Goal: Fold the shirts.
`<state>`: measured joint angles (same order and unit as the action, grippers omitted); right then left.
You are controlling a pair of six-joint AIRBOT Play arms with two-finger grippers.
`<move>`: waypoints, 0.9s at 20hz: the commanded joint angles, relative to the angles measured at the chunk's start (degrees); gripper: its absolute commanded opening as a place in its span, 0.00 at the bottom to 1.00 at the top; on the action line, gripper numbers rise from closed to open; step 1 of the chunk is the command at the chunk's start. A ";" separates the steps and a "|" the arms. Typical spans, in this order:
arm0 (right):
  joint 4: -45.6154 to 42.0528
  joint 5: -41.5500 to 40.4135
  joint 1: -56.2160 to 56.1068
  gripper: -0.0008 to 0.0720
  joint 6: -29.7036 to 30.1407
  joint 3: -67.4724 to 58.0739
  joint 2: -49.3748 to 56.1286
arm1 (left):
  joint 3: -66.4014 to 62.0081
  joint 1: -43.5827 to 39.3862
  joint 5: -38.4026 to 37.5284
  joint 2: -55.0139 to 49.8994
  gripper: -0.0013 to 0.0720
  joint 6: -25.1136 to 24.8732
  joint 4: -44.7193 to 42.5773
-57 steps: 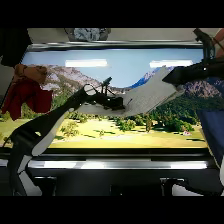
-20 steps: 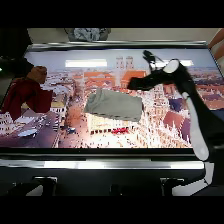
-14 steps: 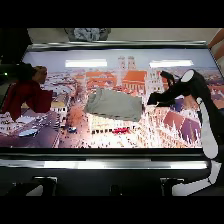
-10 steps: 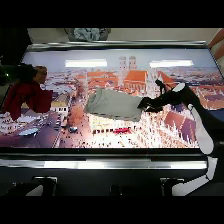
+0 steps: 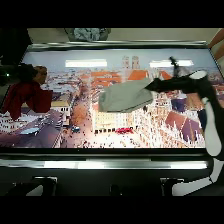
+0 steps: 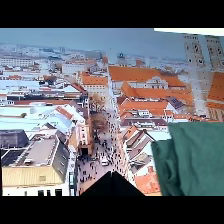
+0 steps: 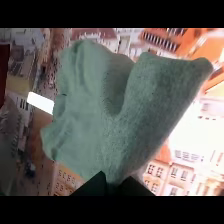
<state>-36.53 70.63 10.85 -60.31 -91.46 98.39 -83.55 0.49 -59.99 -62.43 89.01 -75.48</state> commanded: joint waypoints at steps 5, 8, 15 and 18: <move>-13.86 13.62 26.58 0.07 -6.54 -14.71 -8.55 | 0.07 0.00 0.04 -0.24 0.07 -0.04 -0.02; -13.73 16.37 36.52 0.07 -8.15 -16.79 -9.42 | 0.07 0.00 0.35 -1.03 0.07 -0.04 0.00; -13.70 24.24 52.81 0.07 -9.62 -17.11 -9.79 | 0.07 0.00 1.11 -1.73 0.07 -0.07 -0.02; -13.86 23.61 58.42 0.07 -10.27 -17.09 -11.87 | 0.07 0.00 1.11 -1.73 0.07 -0.11 -0.02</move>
<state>-50.11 93.12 63.68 -69.80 -108.42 87.88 -83.50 0.49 -58.96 -64.12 88.97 -75.46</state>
